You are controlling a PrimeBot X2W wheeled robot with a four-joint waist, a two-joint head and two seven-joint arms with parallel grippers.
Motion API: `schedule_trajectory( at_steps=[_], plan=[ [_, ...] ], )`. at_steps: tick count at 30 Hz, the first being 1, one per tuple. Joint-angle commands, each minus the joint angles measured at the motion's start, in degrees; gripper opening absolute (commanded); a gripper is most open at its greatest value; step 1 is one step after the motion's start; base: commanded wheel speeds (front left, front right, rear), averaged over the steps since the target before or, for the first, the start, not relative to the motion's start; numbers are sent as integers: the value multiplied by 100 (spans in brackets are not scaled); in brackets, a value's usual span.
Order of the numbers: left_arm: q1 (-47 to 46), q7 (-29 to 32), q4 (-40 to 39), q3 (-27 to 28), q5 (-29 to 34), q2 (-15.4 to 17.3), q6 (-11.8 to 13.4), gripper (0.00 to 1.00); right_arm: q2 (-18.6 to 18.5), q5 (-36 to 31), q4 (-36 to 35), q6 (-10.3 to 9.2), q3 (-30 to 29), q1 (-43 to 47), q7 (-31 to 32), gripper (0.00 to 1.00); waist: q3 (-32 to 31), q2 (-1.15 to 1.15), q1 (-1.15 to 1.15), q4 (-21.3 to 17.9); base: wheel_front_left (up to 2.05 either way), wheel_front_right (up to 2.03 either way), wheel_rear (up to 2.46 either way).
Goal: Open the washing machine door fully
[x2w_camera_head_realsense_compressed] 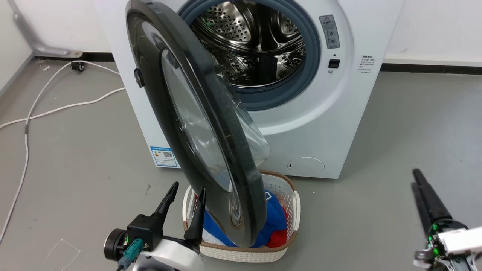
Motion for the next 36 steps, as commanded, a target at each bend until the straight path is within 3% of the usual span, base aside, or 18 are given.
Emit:
schedule_trajectory(
  at_steps=[1,5,9,14,19,25,36],
  plan=[
    [78,-15,11,19,19,11,-6,100,-62,-118,-34,15,-25,70,-85,100,-9,0,1,-15,0,0,0],
    [106,-15,42,93,26,23,-8,100,-121,-1210,-14,15,-225,353,-954,100,-53,0,1,-69,0,0,0],
    [117,-15,45,176,52,37,-7,100,-63,-3014,21,15,-692,457,-1325,100,-59,0,1,-145,0,0,0],
    [142,-15,55,243,88,44,-9,100,470,-5836,-581,15,-1425,546,-1251,100,-62,0,1,-203,0,0,0],
    [122,-15,68,327,95,50,-9,100,1011,-7693,-1471,8,-1462,732,-651,100,-51,0,1,-224,0,0,0],
    [107,-15,64,394,136,46,-1,100,1228,-8404,-1614,8,-1110,1046,-286,100,-25,0,1,-230,0,0,0],
    [60,-15,125,428,145,67,-7,100,1329,-8436,-1188,8,-948,994,-407,100,16,0,1,-238,0,0,0]
  ],
)
